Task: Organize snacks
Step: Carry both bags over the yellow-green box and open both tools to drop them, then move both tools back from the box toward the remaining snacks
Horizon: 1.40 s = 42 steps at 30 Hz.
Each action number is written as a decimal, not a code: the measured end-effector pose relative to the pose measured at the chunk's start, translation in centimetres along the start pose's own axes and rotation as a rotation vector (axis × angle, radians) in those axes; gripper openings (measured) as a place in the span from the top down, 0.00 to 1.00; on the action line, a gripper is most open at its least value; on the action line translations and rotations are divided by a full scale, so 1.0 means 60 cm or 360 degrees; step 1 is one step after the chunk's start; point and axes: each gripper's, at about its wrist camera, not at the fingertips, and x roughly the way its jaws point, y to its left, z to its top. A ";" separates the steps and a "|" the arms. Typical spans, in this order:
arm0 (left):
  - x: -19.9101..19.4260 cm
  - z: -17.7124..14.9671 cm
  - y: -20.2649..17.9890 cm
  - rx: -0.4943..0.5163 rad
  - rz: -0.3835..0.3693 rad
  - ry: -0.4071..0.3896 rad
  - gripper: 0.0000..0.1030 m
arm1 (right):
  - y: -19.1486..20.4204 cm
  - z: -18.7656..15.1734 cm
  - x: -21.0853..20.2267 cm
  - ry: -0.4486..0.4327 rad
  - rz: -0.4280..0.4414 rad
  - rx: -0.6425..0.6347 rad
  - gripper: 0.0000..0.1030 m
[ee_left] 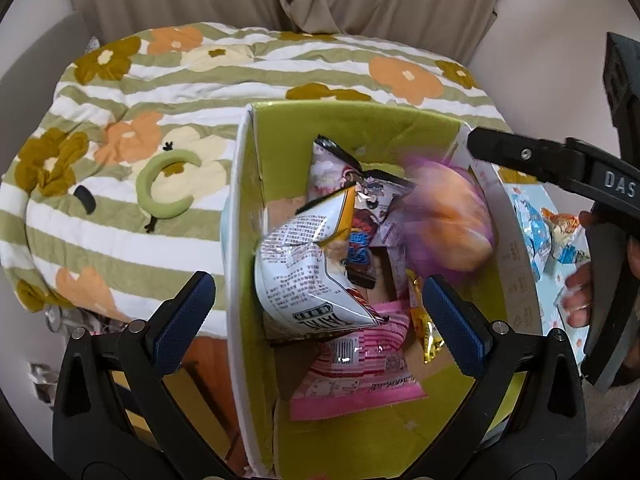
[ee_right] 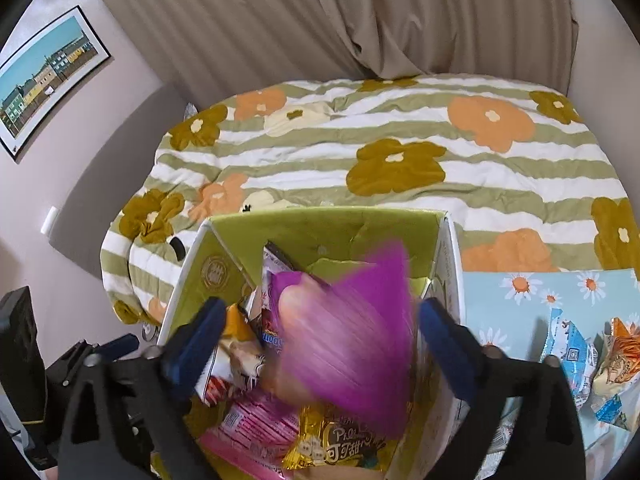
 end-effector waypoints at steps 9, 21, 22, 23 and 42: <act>0.001 -0.013 -0.008 0.0006 0.0002 0.0014 0.00 | -0.003 -0.020 -0.024 0.0009 -0.0010 -0.0069 0.03; -0.097 -0.030 -0.073 0.0020 0.0046 -0.0149 0.00 | -0.003 -0.061 -0.156 -0.0107 0.0033 -0.0154 0.03; -0.108 -0.035 -0.083 0.0023 0.0052 -0.0167 0.00 | -0.009 -0.068 -0.173 -0.0122 0.0033 -0.0173 0.03; -0.118 -0.041 -0.097 0.0026 0.0058 -0.0184 0.01 | -0.014 -0.072 -0.184 -0.0133 0.0030 -0.0184 0.03; -0.130 -0.185 -0.420 0.0010 0.0009 -0.0136 0.00 | -0.296 -0.219 -0.392 -0.0189 -0.0124 -0.0141 0.03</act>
